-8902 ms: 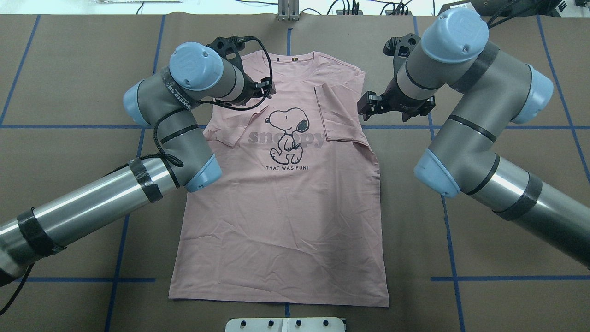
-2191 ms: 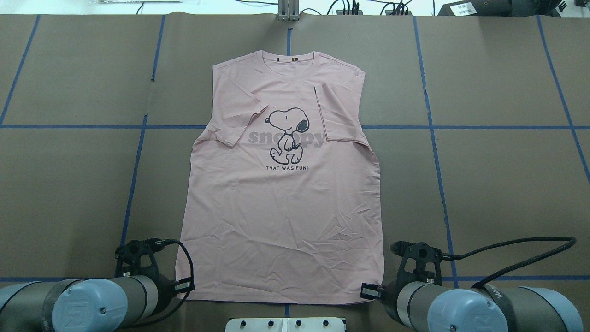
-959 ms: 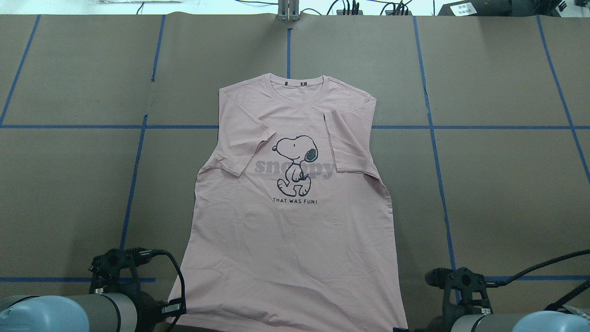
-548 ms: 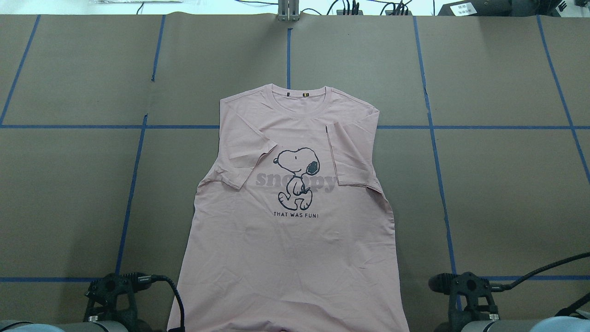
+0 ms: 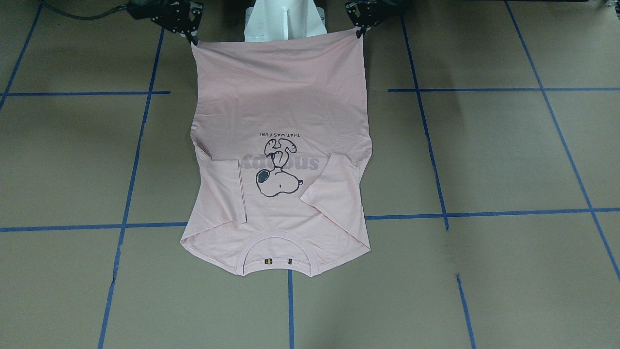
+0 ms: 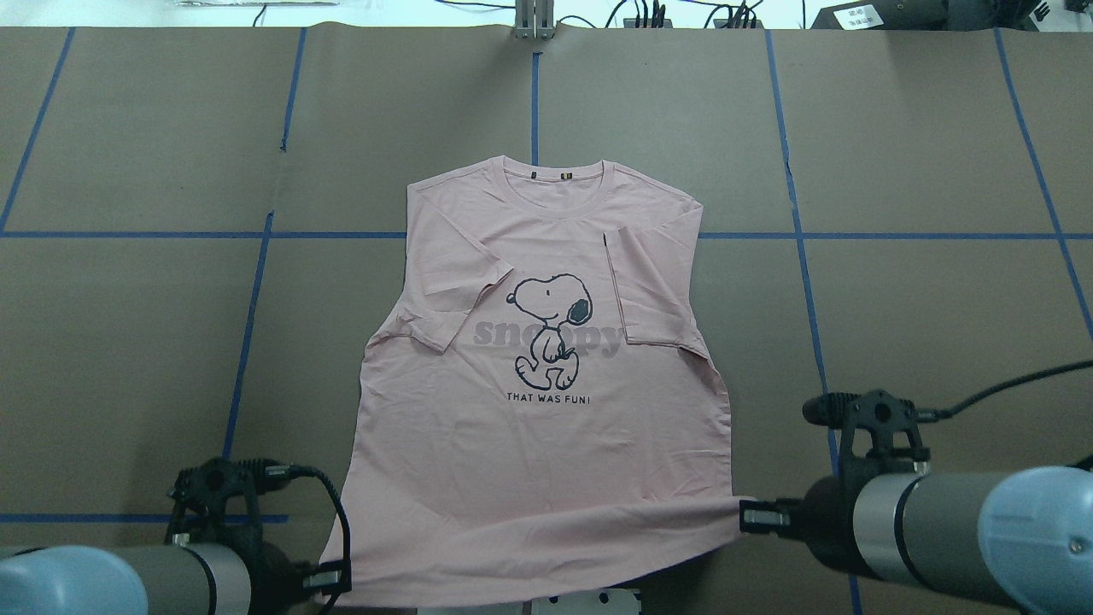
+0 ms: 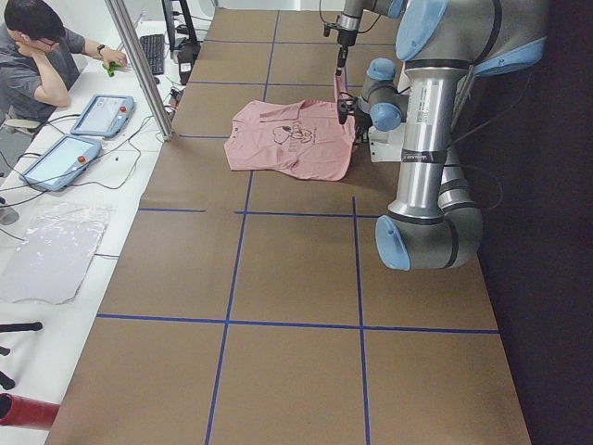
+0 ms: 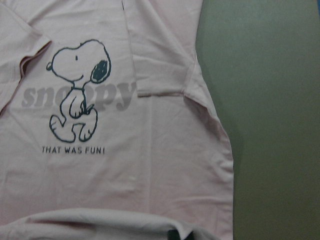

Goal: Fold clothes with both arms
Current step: 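Lift the hem with both grippers and fold it toward the collar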

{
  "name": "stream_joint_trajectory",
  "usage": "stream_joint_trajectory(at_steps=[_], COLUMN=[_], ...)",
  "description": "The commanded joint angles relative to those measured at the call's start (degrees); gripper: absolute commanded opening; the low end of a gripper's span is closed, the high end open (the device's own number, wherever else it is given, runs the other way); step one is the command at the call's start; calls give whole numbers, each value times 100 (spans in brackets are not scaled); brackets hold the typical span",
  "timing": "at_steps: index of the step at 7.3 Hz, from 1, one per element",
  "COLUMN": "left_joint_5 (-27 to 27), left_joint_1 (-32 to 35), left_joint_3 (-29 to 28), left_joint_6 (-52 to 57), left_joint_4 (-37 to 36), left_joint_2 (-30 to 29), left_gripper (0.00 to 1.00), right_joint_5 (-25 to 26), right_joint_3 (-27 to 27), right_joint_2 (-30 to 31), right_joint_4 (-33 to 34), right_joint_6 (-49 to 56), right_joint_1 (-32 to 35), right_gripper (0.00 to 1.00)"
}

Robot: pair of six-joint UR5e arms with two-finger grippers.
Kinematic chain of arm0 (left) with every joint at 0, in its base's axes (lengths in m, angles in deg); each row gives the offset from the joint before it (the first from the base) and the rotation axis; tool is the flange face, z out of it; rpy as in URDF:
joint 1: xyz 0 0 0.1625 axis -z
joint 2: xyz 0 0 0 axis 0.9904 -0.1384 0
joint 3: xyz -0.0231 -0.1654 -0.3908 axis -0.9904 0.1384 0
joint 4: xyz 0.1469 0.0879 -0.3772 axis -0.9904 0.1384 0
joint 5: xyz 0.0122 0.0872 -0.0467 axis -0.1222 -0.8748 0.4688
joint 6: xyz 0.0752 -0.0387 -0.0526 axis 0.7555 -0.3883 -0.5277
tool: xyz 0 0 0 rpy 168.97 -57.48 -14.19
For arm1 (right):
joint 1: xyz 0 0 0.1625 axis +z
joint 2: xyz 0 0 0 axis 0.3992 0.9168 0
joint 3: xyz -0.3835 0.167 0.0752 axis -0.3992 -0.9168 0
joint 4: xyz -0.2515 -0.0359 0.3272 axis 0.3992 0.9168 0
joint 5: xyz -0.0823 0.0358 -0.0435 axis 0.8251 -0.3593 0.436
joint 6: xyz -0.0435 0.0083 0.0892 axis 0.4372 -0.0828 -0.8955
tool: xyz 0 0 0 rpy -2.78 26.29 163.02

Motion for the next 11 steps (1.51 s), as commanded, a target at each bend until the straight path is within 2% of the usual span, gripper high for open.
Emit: stream_joint_trajectory(at_steps=[1, 3, 4, 5, 6, 8, 9, 11], left_joint_5=[254, 245, 245, 254, 254, 254, 245, 236], left_joint_1=[1047, 1611, 1866, 2103, 2297, 2562, 2597, 2615], left_joint_3=[-772, -1896, -2606, -3283, -3812, -4465, -4642, -4828], left_joint_6=[694, 924, 924, 924, 933, 1143, 1144, 1126], left_joint_4=[25, 139, 670, 1407, 1840, 1959, 2098, 2161], left_joint_2=[-430, -1245, -1545, -1644, -1749, -2205, -2294, -2365], left_gripper=[0, 0, 0, 0, 0, 0, 0, 0], right_joint_5=[-21, -38, -38, -38, -178, -372, -720, -733], right_joint_3=[-697, -1592, -2075, -2358, -2579, -3603, -3905, -4362], right_joint_2=[-445, -1329, -1742, -1851, -1852, -2359, -2449, -2791], right_joint_4=[-16, 1, -7, -7, -7, -356, -411, -429], right_joint_6=[520, 691, 691, 926, 1094, 1175, 1192, 1192], right_joint_1=[848, 1307, 1474, 1702, 1939, 2274, 2415, 2460], right_gripper=[0, 0, 0, 0, 0, 0, 0, 0])
